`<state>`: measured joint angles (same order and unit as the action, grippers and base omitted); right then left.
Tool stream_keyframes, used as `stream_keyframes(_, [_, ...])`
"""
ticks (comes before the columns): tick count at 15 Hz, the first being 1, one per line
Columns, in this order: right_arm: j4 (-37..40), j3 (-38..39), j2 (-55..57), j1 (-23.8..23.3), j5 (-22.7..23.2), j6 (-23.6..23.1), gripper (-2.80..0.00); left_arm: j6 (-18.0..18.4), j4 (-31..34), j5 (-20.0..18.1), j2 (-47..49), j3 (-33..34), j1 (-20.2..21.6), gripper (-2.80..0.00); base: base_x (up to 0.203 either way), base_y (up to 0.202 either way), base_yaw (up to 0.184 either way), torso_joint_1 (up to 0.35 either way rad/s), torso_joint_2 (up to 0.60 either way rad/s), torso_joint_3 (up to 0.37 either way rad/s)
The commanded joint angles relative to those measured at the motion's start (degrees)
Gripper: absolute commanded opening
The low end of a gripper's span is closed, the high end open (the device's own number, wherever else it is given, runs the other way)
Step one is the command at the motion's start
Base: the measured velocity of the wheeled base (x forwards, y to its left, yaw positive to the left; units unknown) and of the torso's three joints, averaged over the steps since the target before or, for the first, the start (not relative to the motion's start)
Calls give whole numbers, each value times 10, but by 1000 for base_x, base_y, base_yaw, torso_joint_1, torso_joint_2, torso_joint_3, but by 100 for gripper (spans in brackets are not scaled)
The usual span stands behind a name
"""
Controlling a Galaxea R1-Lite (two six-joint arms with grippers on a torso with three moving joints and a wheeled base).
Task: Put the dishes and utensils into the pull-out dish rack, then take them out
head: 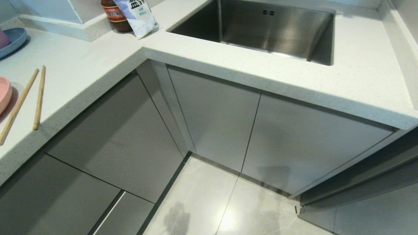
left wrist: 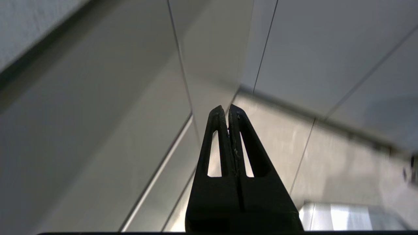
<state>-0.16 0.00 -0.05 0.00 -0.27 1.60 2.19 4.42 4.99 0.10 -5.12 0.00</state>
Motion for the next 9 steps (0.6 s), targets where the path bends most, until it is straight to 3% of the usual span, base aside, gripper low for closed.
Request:
stream_keyframes(1, [0, 1, -1, 0, 0, 0, -280, -2, -75, -26, 0, 47, 1, -280, 0, 0, 0, 0, 0, 0])
stream_keyframes(3, [0, 1, -1, 0, 0, 0, -280, 0, -75, -76, 0, 65, 0, -280, 0, 0, 0, 0, 0, 0])
stream_keyframes(5, [0, 1, -1, 0, 0, 0, -280, -4, -78, -70, 0, 65, 0, -280, 0, 0, 0, 0, 0, 0])
stream_keyframes(9, [0, 1, -1, 0, 0, 0, -280, -53, -79, -47, 0, 65, 0, -280, 0, 0, 0, 0, 0, 0])
